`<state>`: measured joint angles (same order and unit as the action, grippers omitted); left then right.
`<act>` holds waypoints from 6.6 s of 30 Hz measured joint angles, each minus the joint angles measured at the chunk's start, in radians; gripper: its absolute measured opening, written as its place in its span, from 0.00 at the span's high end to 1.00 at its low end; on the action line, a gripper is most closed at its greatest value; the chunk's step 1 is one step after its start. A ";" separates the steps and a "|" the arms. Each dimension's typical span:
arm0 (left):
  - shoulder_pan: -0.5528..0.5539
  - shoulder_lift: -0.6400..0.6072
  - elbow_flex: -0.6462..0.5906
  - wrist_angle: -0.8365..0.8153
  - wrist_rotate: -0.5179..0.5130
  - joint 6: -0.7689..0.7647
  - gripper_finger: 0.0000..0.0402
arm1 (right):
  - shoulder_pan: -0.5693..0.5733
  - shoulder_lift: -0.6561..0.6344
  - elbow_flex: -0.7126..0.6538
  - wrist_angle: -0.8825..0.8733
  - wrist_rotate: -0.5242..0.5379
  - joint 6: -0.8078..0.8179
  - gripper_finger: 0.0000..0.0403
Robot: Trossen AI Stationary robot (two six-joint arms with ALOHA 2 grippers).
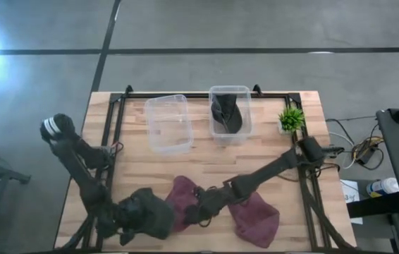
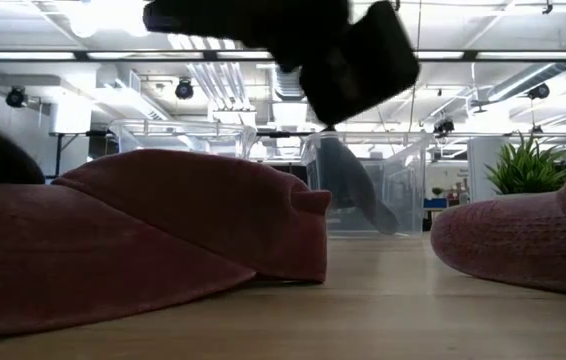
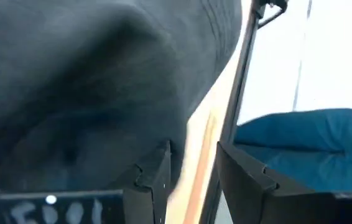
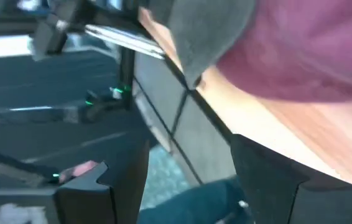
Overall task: Pick & Place hat
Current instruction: Put the black cap into the right transparent bin, then put the top red cap into the left transparent bin
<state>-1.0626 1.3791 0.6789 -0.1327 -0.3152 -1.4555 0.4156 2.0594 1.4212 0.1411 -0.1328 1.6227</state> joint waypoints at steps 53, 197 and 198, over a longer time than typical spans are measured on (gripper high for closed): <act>0.111 -0.047 0.395 -0.036 -0.802 0.384 0.69 | 0.004 -0.550 0.146 -1.060 1.134 -0.424 0.97; 0.293 0.719 0.928 -1.090 -0.705 0.641 0.69 | -0.196 -0.291 -0.301 -0.606 0.229 -0.670 0.81; 0.284 0.702 0.911 -1.080 -0.688 0.636 0.69 | -0.196 -0.291 -0.299 -0.601 0.229 -0.675 0.81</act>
<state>-0.7789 2.0809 1.5897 -1.2122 -1.0036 -0.8195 0.2194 1.7683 1.1224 -0.4601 0.0961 0.9475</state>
